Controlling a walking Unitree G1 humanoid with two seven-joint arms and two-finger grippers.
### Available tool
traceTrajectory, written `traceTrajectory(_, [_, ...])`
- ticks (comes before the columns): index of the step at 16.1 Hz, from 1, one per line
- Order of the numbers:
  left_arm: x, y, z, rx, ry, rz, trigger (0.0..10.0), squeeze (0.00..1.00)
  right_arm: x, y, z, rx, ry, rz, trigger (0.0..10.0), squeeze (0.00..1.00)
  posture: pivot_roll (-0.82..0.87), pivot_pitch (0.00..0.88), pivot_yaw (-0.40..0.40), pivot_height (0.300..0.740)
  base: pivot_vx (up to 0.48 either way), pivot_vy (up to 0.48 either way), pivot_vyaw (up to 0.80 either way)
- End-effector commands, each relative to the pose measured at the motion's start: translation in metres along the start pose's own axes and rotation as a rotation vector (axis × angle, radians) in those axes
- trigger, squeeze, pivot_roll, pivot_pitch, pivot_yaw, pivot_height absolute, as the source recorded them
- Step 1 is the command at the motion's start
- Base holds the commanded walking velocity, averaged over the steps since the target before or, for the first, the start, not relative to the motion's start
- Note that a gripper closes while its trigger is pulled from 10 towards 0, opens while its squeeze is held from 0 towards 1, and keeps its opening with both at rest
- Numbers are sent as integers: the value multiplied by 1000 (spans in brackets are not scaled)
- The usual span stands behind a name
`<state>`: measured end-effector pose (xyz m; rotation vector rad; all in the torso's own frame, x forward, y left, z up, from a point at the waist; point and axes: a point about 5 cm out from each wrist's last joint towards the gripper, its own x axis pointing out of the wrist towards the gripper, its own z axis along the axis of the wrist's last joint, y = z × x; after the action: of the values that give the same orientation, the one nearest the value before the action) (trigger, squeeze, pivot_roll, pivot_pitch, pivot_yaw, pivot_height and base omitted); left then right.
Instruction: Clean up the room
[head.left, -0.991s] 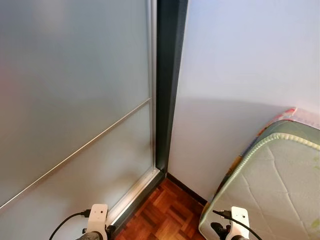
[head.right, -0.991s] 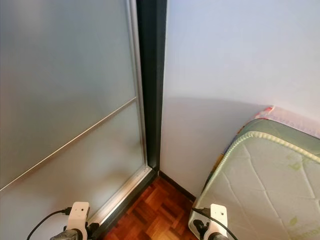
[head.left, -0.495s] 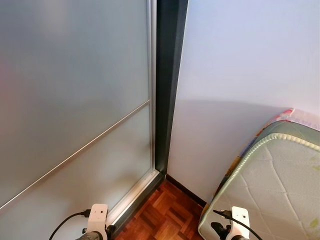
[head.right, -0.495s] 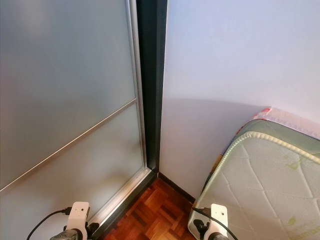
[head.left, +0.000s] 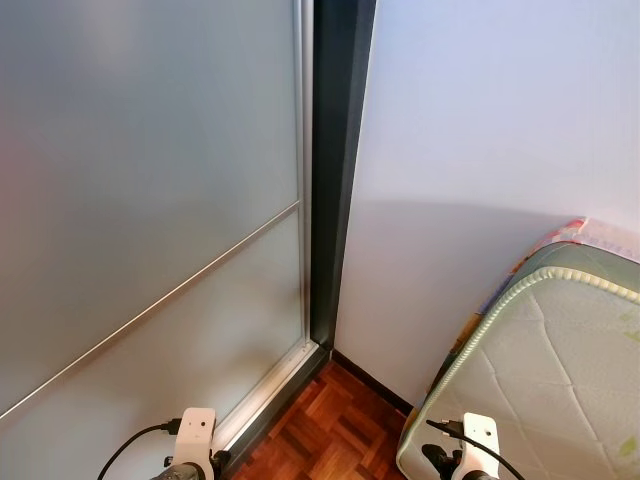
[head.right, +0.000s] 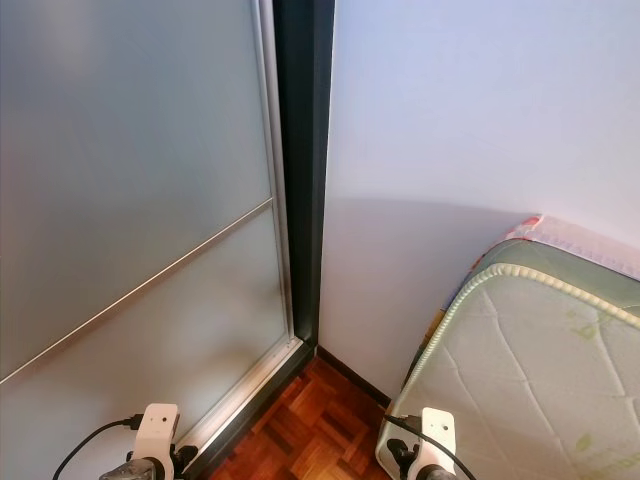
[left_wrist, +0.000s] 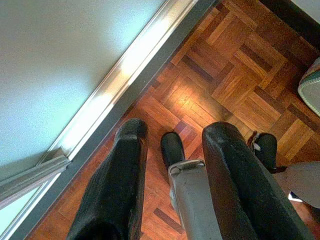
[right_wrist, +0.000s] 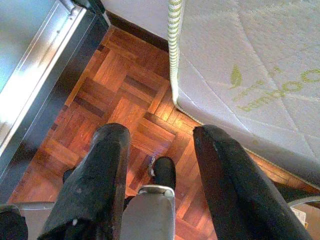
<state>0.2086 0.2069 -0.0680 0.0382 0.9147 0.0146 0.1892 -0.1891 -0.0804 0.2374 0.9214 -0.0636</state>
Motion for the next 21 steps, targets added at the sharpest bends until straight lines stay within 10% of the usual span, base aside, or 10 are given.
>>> traceTrajectory(1, [0, 1, -3, 21, 27, -5, 10000, 0, 0, -2, 0, 0, 9, -9, 10000, 0, 29, 0, -35, 740, -244, 0, 0])
traceTrajectory(21, [0, 0, -2, 21, 29, -6, 10000, 0, 0, -2, 2, -10, 2, -3, 10000, 0, 36, 0, -40, 740, -70, 0, 0])
